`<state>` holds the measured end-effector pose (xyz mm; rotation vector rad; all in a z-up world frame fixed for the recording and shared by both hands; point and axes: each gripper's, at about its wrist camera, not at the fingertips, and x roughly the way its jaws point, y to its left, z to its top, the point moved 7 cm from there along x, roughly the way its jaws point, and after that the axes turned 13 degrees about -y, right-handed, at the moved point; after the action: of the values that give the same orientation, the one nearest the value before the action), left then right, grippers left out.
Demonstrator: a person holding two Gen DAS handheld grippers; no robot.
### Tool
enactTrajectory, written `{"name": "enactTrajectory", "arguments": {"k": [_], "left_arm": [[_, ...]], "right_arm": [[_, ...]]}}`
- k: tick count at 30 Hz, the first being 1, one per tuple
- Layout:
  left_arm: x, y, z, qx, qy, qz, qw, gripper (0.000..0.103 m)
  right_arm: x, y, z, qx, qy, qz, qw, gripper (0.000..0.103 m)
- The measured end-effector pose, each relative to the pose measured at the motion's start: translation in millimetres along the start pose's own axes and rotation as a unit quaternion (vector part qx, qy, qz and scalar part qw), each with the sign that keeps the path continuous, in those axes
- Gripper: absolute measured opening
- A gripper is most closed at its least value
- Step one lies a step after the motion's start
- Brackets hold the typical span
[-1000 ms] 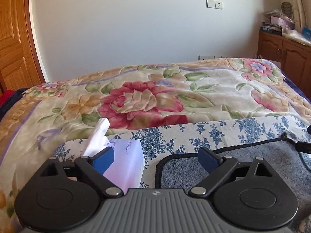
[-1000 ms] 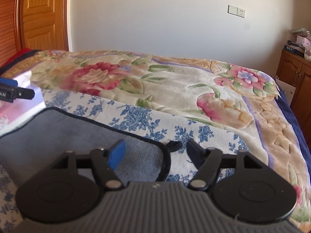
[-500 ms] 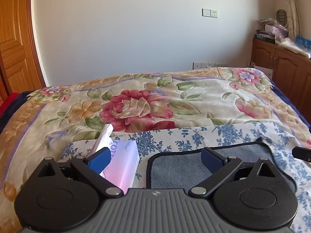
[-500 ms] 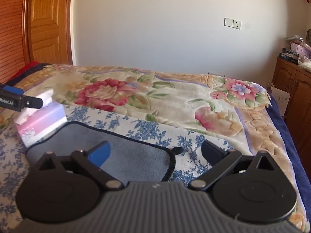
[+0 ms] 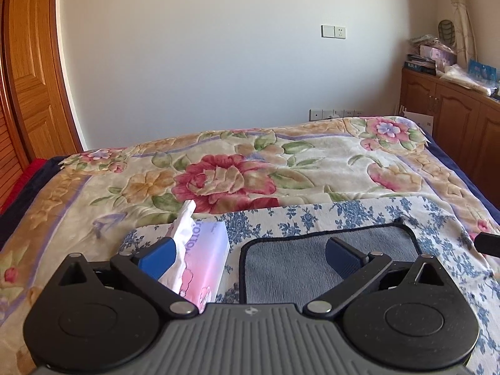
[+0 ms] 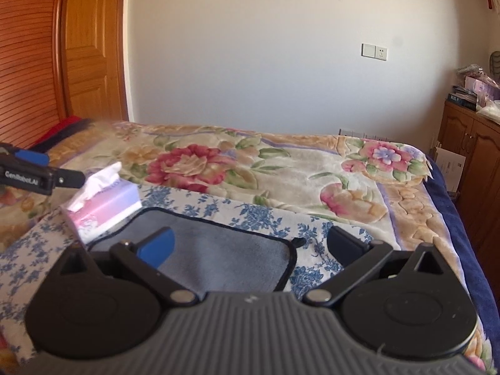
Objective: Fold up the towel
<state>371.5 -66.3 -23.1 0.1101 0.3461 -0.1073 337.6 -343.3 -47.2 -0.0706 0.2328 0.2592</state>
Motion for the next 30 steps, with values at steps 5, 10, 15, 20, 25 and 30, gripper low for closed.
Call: {"name": "enactTrajectory", "arguments": {"k": [5,10,15,20,25,30], "left_arm": [[-20,1,-4,0.006,0.002,0.001,1.0,0.103],[-40,-1,-3,0.017,-0.002,-0.002,0.9999,0.103],[-64,-3,2,0.021,-0.011,-0.008,0.9997,0.103],[-87,-6,4,0.028,-0.018,-0.014,0.9994,0.103],[-106,-7,6,0.029,-0.023,-0.016,0.9992,0.103],[-124,-4,3,0.025,-0.025,-0.015,0.9993,0.103]], "right_arm": [[-18,9,7,-0.005,-0.004,0.007,1.0,0.103],[-35,11,18,-0.006,-0.013,0.002,1.0,0.103],[-52,11,22,-0.002,-0.015,-0.008,1.0,0.103],[-66,14,22,0.013,-0.013,-0.011,1.0,0.103],[-74,16,23,0.014,-0.012,-0.015,1.0,0.103],[-86,20,24,0.014,-0.013,-0.017,1.0,0.103]]}}
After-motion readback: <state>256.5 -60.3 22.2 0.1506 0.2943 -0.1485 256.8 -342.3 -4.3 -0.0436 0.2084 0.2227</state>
